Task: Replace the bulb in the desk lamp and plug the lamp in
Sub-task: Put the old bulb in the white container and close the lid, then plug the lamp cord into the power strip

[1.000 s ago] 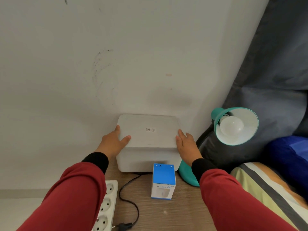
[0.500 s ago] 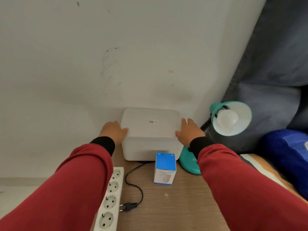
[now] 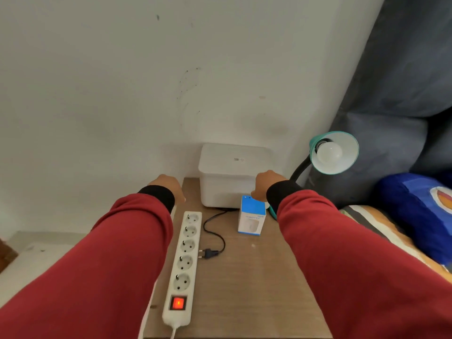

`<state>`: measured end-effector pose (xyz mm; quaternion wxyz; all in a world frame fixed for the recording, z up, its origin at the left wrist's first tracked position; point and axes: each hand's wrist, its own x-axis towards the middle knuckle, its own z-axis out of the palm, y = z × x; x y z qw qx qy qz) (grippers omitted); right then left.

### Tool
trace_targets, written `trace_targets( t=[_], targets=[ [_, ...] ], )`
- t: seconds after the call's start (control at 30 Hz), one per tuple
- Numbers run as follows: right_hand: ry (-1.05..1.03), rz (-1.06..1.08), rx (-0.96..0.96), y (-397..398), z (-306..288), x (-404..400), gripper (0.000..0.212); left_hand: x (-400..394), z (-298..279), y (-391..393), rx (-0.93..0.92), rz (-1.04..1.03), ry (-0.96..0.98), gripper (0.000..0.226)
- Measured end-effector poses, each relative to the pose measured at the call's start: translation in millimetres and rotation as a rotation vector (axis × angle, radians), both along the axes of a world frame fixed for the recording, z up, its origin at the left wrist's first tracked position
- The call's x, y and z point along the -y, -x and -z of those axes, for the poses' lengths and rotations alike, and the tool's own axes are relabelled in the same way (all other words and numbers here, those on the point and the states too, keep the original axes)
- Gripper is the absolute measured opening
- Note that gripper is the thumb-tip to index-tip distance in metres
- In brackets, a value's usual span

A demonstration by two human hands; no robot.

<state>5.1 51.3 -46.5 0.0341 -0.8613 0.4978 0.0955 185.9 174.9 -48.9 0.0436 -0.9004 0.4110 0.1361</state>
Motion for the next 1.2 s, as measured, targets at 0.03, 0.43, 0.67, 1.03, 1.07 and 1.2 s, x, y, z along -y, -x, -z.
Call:
trace_targets(
  t=[0.03, 0.43, 0.67, 1.03, 1.07, 1.2],
  targets=[
    [-0.016, -0.009, -0.001, 0, 4, -8, 0.030, -8, 1, 1, -0.002, -0.002, 0.000, 0.049],
    [-0.143, -0.106, -0.015, -20, 70, -80, 0.037, -69, 36, 18, -0.027, 0.021, -0.034, 0.042],
    [-0.201, -0.158, -0.043, -30, 113, -96, 0.032, -84, 90, 17, -0.164, -0.003, -0.061, 0.049],
    [-0.173, -0.216, 0.022, -41, 160, -88, 0.031, -88, 139, 13, -0.494, -0.074, 0.204, 0.039],
    [-0.164, -0.219, 0.041, -41, 163, -87, 0.031, -89, 141, 12, -0.539, -0.105, 0.243, 0.040],
    [-0.154, -0.203, 0.153, -37, 170, -80, 0.028, -93, 150, 10, -0.677, -0.209, 0.355, 0.047]
  ],
)
